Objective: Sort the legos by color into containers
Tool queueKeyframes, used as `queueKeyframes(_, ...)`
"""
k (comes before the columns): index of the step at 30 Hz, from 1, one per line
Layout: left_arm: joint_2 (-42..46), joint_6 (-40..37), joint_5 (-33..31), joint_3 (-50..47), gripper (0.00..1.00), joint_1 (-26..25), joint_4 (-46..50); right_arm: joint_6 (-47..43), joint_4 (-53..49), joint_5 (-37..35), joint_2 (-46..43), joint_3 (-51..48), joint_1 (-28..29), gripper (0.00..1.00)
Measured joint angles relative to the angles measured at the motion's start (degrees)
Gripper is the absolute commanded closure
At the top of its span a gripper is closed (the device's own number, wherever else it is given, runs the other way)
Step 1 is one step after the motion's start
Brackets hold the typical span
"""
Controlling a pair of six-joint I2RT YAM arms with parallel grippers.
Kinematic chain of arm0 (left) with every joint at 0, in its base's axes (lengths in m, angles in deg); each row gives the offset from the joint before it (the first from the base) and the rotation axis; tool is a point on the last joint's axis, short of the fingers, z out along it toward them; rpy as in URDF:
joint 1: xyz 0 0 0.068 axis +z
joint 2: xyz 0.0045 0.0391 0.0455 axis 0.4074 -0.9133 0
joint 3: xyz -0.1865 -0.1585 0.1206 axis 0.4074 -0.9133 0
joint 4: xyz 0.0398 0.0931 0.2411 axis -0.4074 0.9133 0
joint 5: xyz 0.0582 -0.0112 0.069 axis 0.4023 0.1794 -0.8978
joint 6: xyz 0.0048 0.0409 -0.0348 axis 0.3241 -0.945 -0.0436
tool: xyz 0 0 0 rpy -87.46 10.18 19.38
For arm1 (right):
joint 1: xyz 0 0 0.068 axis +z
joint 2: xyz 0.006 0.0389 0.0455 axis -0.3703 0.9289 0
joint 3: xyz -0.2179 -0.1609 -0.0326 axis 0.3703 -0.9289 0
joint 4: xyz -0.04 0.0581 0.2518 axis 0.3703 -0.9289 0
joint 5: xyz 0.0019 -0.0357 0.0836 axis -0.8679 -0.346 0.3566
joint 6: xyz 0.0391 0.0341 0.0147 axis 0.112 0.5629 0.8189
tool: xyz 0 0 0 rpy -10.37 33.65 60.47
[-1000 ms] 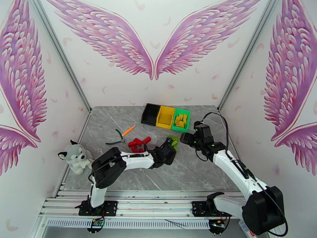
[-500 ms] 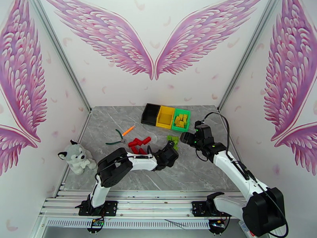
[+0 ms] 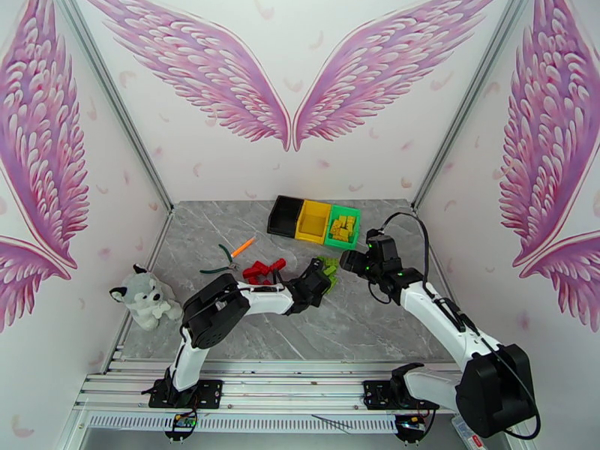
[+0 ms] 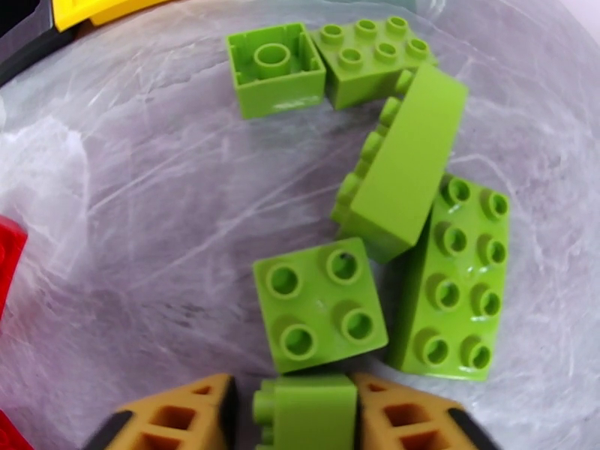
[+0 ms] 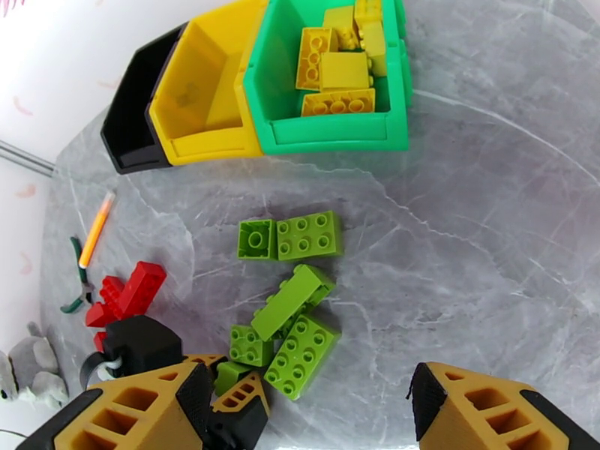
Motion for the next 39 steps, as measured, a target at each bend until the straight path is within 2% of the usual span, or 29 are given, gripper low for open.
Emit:
queueKeyframes(4,0.1,0.3,1.8,-0.2,0.79,-0.2,-1.0,0.1,0.6,0.3,0.6,-0.3,0.0,0.26)
queueKeyframes(10,5.0,0.4,2.7,-3.7,0.79,0.2,-1.2,0.2,2.1,2.0,1.7,-0.3,0.0,0.26)
queueKeyframes(15,9.9,-0.5,4.1,-2.6,0.79,3.7,-0.9,0.4,3.8,4.7,2.8,-0.8,0.0,0.25)
queueKeyframes(23,4.9,-2.4,8.5,15.5,0.77,14.4,1.3,0.5,5.6,8.7,3.8,-1.4,0.0,0.25)
queueKeyframes(33,-13.0,-3.9,14.9,39.5,0.73,19.9,3.1,0.8,5.9,9.0,3.8,-1.4,0.0,0.25)
queueKeyframes(35,-16.5,-4.0,15.8,43.9,0.67,20.6,4.5,0.8,5.9,9.0,3.8,-1.4,0.0,0.25)
queueKeyframes(39,-21.1,-4.4,18.0,50.8,0.43,21.7,6.4,0.8,5.9,9.0,3.8,-1.4,0.0,0.23)
